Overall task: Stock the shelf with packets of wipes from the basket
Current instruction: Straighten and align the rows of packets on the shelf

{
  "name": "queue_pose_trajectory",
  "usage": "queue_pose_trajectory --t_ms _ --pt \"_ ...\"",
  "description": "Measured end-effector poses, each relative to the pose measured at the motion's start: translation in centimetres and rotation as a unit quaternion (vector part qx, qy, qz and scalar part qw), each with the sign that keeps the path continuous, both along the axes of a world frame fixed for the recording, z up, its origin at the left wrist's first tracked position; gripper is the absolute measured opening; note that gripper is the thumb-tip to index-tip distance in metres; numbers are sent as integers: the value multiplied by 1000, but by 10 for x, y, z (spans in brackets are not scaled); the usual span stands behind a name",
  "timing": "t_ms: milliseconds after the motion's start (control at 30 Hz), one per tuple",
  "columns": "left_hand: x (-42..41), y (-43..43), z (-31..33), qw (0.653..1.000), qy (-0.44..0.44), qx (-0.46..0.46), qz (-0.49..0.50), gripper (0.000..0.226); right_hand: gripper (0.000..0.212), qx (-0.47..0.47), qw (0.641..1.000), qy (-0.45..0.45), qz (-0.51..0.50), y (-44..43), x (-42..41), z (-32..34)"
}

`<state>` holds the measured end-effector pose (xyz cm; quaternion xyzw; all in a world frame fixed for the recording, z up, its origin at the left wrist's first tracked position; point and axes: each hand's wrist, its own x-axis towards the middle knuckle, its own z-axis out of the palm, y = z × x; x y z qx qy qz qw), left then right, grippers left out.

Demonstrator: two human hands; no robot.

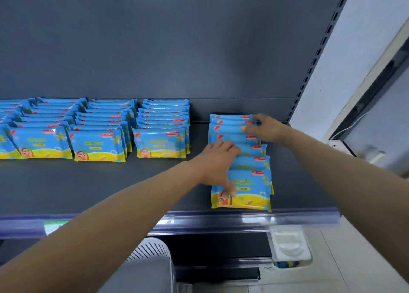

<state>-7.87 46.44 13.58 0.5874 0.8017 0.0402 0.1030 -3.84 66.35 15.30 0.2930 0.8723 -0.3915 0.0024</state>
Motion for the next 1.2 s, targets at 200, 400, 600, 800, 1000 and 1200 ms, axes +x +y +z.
queue_pose_trajectory --t_ms 200,400,600,800,1000,1200 --pt "-17 16 0 995 -36 57 72 77 47 -162 986 27 -32 16 -22 -11" --pt "-33 26 -2 992 -24 77 102 69 35 -222 972 13 -81 26 -50 -15" --pt "-40 29 -3 990 -43 55 120 108 16 -278 954 8 -116 39 -60 -18" --pt "-41 37 -5 985 60 95 130 100 20 -328 943 14 -51 43 -63 -16" --pt "-49 39 -7 959 192 143 155 80 11 -356 930 87 -34 38 -63 -12" --pt "-61 50 3 971 91 79 208 92 24 -351 920 124 -125 29 -62 -10"
